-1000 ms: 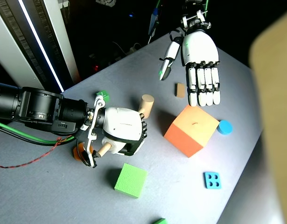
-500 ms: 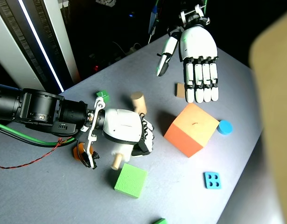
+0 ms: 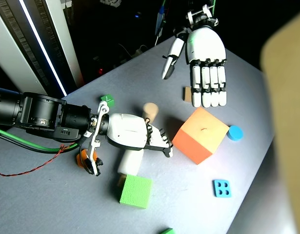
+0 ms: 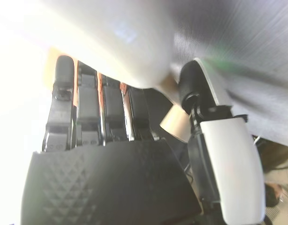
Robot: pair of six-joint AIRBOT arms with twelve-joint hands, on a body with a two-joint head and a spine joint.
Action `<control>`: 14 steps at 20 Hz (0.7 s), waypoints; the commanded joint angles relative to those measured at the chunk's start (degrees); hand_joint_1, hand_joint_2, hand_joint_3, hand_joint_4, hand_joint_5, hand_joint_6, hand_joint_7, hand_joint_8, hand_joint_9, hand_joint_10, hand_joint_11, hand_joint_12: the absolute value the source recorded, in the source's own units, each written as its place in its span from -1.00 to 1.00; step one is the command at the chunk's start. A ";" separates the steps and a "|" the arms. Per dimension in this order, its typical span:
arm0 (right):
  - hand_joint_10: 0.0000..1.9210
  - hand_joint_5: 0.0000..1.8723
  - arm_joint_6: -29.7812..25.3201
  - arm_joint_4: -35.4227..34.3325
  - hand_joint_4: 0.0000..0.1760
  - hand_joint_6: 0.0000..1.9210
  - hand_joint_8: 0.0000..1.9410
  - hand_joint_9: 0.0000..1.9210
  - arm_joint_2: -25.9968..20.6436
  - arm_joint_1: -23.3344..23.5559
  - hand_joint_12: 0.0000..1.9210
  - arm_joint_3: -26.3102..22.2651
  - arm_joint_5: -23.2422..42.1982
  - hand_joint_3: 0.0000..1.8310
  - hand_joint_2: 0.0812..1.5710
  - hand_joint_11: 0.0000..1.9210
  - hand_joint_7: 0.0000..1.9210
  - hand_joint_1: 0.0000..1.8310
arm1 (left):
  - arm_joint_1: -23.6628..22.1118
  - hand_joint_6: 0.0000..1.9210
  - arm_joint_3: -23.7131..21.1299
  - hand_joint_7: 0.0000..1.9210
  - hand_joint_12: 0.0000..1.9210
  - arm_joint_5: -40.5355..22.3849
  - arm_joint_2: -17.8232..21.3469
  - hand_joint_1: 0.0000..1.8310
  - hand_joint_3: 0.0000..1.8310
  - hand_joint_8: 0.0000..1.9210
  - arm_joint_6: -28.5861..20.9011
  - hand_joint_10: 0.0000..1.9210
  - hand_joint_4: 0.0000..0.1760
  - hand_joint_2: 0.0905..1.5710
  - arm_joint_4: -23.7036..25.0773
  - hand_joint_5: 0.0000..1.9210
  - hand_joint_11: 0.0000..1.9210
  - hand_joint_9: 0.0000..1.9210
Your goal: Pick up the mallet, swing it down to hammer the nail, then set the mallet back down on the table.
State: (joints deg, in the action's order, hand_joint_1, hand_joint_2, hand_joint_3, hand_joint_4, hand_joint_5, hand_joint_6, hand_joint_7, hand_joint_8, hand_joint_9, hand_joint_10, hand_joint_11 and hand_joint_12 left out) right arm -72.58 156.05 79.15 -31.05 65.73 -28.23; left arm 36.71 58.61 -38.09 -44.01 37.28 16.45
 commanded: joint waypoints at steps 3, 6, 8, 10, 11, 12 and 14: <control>-1.00 -0.87 0.25 2.07 -1.00 -1.00 -1.00 -0.88 -1.24 0.75 -0.63 -1.33 -6.09 -1.00 0.52 -1.00 -0.86 -0.60 | -0.99 -0.99 0.07 -0.97 -1.00 -5.64 0.68 -1.00 -1.00 -0.99 -0.11 -0.99 -1.00 0.57 -1.56 -0.95 -1.00 -0.99; -1.00 -0.96 -1.88 2.07 -1.00 -1.00 -1.00 -0.97 -3.66 1.71 -0.84 -3.44 -6.83 -1.00 0.46 -1.00 -0.96 -0.61 | -1.15 -1.00 0.07 -1.00 -1.00 -5.49 0.68 -1.00 -1.00 -1.00 -0.11 -1.00 -1.00 0.57 -1.56 -0.98 -1.00 -1.00; -1.00 -0.98 -3.29 2.06 -1.00 -1.00 -1.00 -1.00 -6.13 2.84 -0.91 -5.39 -6.07 -1.00 0.43 -1.00 -0.99 -0.62 | -1.19 -1.00 0.06 -1.00 -1.00 -5.49 0.68 -1.00 -1.00 -1.00 -0.11 -1.00 -1.00 0.56 -1.56 -0.98 -1.00 -1.00; -1.00 -0.99 -5.04 2.04 -1.00 -1.00 -1.00 -1.00 -8.81 4.20 -0.94 -7.30 -4.45 -1.00 0.42 -1.00 -1.00 -0.62 | -1.21 -1.00 0.03 -1.00 -1.00 -5.50 0.68 -1.00 -1.00 -1.00 -0.11 -1.00 -1.00 0.56 -1.56 -0.98 -1.00 -1.00; -1.00 -0.98 -7.10 1.77 -1.00 -1.00 -1.00 -0.99 -10.90 5.45 -0.91 -8.58 -2.09 -1.00 0.41 -1.00 -0.98 -0.61 | -1.21 -1.00 0.03 -1.00 -1.00 -5.50 0.68 -1.00 -1.00 -1.00 -0.11 -1.00 -1.00 0.57 -1.56 -0.98 -1.00 -1.00; -1.00 -0.98 -8.00 0.76 -1.00 -1.00 -1.00 -0.98 -12.97 6.93 -0.89 -9.71 0.50 -1.00 0.41 -1.00 -0.97 -0.62 | -1.23 -1.00 0.04 -1.00 -1.00 -5.52 0.69 -1.00 -1.00 -1.00 -0.11 -1.00 -1.00 0.58 -1.56 -0.98 -1.00 -1.00; -1.00 -0.98 -8.02 -3.77 -1.00 -1.00 -1.00 -0.99 -17.10 9.81 -0.90 -11.52 6.98 -1.00 0.41 -1.00 -0.98 -0.62 | -1.35 -0.99 0.10 -0.99 -1.00 -5.53 0.69 -1.00 -1.00 -1.00 -0.11 -1.00 -1.00 0.55 -1.56 -0.97 -1.00 -1.00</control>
State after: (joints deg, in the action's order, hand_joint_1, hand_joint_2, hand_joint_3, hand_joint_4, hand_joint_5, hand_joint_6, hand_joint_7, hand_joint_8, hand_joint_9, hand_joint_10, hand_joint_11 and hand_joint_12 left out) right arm -80.42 151.89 62.37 -21.76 54.30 -18.50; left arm 36.05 58.61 -37.67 -43.99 37.28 16.25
